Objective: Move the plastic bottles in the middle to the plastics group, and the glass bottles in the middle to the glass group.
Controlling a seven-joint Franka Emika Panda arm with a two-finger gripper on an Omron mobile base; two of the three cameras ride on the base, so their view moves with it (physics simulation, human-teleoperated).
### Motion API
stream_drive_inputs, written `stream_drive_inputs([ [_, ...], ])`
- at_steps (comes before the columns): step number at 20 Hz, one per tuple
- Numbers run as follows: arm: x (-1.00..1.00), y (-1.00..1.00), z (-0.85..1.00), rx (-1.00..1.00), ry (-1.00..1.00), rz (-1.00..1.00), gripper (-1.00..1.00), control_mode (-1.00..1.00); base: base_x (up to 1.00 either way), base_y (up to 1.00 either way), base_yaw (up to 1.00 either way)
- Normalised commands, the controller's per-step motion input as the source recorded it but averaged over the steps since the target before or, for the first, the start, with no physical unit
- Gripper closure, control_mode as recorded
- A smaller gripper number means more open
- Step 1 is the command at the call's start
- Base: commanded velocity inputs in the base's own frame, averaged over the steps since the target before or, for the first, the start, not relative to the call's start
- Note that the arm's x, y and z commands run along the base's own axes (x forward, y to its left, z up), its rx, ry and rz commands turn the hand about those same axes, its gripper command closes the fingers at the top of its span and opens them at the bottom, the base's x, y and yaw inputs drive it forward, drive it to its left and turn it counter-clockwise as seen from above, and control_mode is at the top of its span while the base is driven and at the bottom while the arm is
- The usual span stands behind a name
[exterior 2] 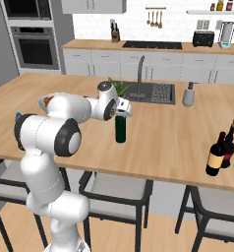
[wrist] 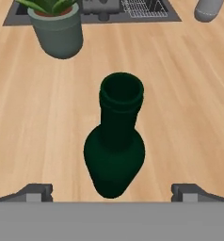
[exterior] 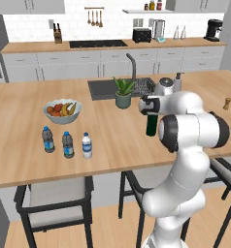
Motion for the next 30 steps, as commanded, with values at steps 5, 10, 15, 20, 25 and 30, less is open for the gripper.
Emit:
stream_drive_inputs([
  [5, 0.08, -0.08, -0.14, 0.01, 0.00, 0.00, -1.00, -1.00, 0.00, 0.00, 0.00],
  [10, 0.07, -0.02, -0.11, 0.01, 0.00, 0.00, -1.00, -1.00, 0.00, 0.00, 0.00],
  [15, 0.14, 0.00, -0.13, 0.00, 0.00, 0.00, -1.00, -1.00, 0.00, 0.00, 0.00],
  [20, 0.13, 0.00, -0.15, 0.00, 0.00, 0.00, -1.00, -1.00, 0.00, 0.00, 0.00],
  [25, 0.09, 0.00, -0.12, 0.00, 0.00, 0.00, -1.00, -1.00, 0.00, 0.00, 0.00],
  [30, 0.08, 0.00, -0.07, 0.00, 0.00, 0.00, -1.00, -1.00, 0.00, 0.00, 0.00],
])
